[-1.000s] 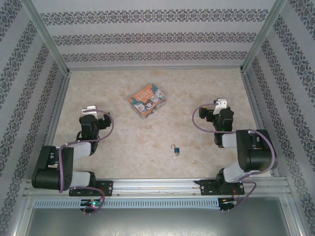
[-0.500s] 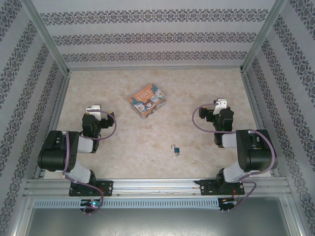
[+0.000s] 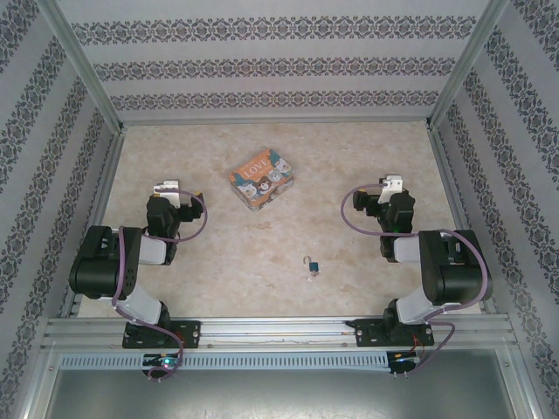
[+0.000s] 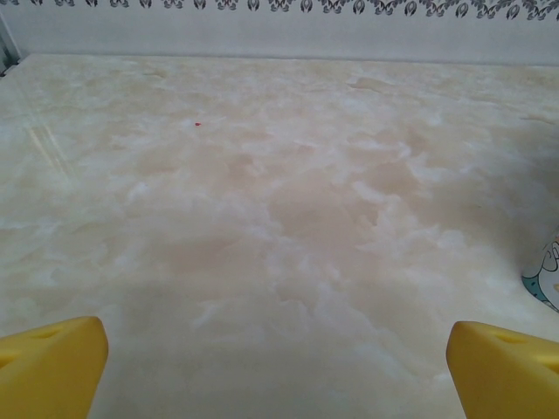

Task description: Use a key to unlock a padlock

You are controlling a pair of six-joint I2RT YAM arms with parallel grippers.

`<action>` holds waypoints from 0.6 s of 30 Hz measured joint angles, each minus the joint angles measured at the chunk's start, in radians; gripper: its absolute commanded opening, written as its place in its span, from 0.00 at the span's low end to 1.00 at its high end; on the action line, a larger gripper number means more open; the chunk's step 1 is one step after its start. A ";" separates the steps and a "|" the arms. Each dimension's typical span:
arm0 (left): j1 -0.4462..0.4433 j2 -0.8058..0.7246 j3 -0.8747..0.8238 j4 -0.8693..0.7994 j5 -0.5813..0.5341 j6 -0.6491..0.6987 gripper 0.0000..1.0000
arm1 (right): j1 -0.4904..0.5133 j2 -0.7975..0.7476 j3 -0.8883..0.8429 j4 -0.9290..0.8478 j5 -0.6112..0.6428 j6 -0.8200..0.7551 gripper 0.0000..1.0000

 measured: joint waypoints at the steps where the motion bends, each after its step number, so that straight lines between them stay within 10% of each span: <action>1: 0.000 0.000 0.000 0.000 0.000 0.000 0.99 | 0.000 0.000 0.000 0.000 0.000 0.000 0.98; 18: 0.000 0.000 0.000 -0.002 0.014 0.004 0.99 | 0.002 0.000 0.000 0.000 0.008 -0.004 0.98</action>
